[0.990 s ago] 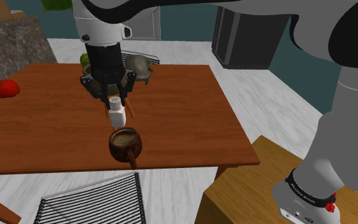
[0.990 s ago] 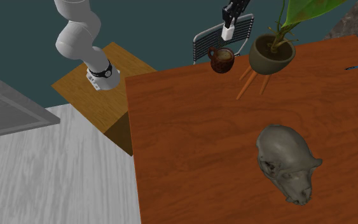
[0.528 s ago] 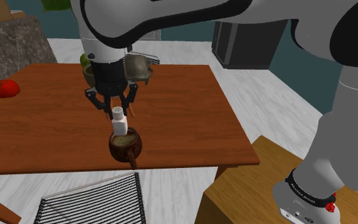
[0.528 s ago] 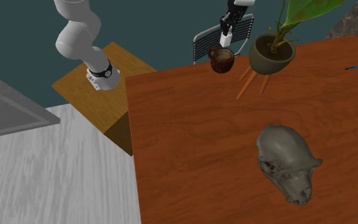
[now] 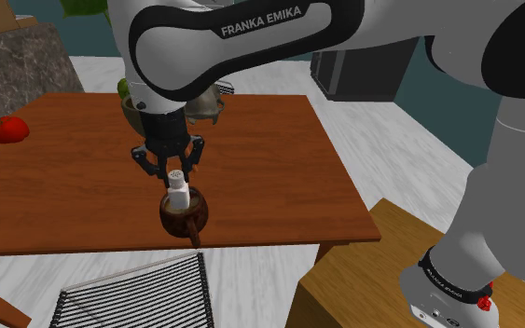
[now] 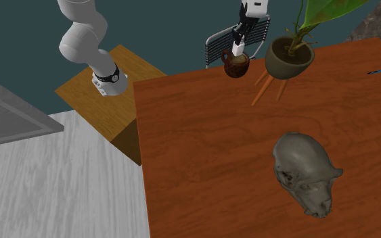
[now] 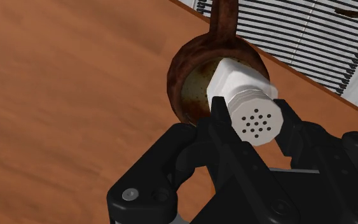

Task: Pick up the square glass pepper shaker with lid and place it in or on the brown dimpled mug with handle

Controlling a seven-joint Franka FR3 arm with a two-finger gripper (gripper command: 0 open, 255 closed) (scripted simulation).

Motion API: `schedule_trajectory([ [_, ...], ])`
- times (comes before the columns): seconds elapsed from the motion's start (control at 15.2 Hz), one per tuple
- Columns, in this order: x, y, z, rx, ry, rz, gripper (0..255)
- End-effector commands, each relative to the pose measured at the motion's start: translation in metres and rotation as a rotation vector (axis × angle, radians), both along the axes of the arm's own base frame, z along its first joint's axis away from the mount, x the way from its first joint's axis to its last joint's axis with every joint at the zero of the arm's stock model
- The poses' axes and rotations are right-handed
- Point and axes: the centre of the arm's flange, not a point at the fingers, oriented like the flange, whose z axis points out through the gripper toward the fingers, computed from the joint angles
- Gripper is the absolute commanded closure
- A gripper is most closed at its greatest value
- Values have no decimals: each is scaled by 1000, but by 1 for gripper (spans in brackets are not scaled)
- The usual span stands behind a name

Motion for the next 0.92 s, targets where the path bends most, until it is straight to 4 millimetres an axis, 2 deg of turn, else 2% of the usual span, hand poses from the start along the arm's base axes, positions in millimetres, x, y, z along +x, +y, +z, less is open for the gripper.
schedule_trajectory([
  [0.0,0,0,-2,0,-1,0,255],
  [0.33,0,0,-2,0,-1,0,255],
  [0.4,0,0,-2,0,-1,0,0],
  [0.73,0,0,-2,0,-1,0,0],
  [0.86,1,-2,25,0,-1,0,0],
])
